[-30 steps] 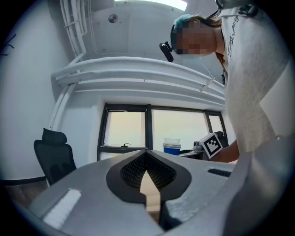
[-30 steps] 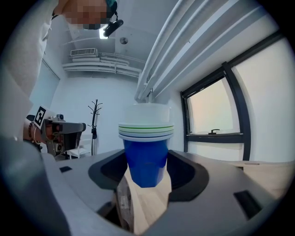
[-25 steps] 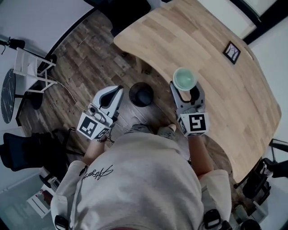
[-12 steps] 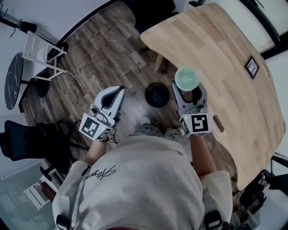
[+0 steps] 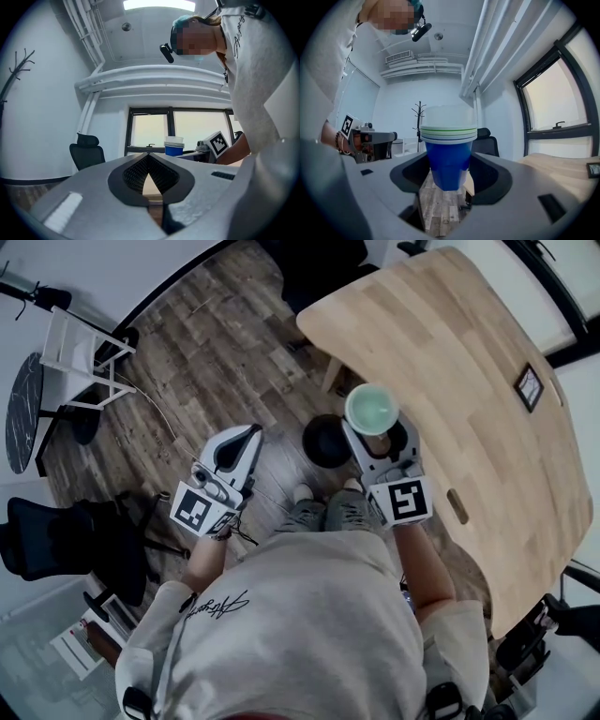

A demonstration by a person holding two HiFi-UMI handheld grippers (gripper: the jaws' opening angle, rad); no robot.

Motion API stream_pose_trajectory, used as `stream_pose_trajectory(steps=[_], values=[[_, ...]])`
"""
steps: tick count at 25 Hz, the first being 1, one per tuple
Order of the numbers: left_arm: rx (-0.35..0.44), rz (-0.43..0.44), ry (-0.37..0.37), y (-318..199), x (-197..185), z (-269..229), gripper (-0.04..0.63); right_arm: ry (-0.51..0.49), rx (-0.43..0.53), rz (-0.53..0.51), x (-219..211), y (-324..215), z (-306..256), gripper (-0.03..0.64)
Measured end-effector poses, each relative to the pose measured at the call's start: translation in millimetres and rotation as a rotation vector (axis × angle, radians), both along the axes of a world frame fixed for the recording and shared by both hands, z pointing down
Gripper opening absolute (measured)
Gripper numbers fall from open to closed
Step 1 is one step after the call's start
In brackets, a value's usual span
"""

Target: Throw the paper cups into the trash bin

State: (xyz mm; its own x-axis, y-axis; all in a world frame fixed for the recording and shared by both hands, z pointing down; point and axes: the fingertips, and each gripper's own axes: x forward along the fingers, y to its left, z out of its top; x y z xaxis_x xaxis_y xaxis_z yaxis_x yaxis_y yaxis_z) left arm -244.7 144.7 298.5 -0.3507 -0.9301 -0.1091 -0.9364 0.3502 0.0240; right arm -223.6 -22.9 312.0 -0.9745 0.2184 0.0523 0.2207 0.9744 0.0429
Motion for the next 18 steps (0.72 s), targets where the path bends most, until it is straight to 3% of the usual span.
stream_pose_trajectory(steps=[18], values=[[0.000,-0.158,0.075,-2,-13,43,0.003,0.062,-0.026,-0.191,-43,8,50,0.270]])
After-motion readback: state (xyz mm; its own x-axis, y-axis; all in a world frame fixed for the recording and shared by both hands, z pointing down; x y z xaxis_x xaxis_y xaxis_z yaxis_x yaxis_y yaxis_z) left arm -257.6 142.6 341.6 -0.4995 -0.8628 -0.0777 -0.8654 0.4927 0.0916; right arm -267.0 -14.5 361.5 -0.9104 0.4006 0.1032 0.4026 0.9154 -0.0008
